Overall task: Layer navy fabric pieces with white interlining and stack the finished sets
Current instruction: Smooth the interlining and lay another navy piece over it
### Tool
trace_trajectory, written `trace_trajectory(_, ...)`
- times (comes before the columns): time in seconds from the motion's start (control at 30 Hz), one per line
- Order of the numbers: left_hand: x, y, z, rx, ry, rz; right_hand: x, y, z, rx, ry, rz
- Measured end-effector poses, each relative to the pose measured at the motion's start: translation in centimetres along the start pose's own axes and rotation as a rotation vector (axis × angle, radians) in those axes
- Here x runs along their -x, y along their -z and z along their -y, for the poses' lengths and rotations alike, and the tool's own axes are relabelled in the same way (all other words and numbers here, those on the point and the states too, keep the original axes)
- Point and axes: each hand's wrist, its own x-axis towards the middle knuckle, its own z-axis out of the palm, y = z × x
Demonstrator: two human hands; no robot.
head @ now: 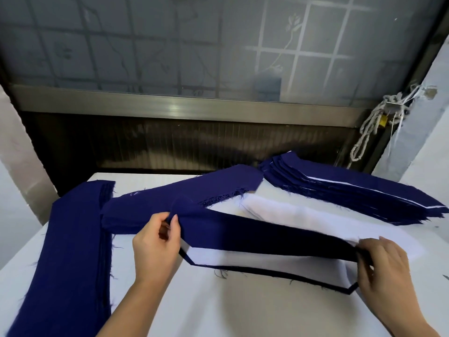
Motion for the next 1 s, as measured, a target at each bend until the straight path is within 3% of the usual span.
trace_trajectory(0.27, -0.5, -0.2, 0.6, 0.035, 0.214, 0.013, 0.5, 0.5, 0.4, -0.119, -0.438, -0.092)
trace_trajectory(0.5, -0.8, -0.1, 1.0, -0.081, 0.336, 0.138, 0.4, 0.1, -0.3, 0.031, -0.443, 0.086)
trace_trajectory(0.77, -0.7, -0.2, 0.8, -0.369, 0.229, 0.288, 0.8, -0.8, -0.7, 0.139, -0.429, 0.169)
trace_trajectory(1.0, -0.7, -0.3, 0.8, -0.416, 0.209, 0.322, 0.8, -1.1, -1.1, 0.053, -0.505, 0.157)
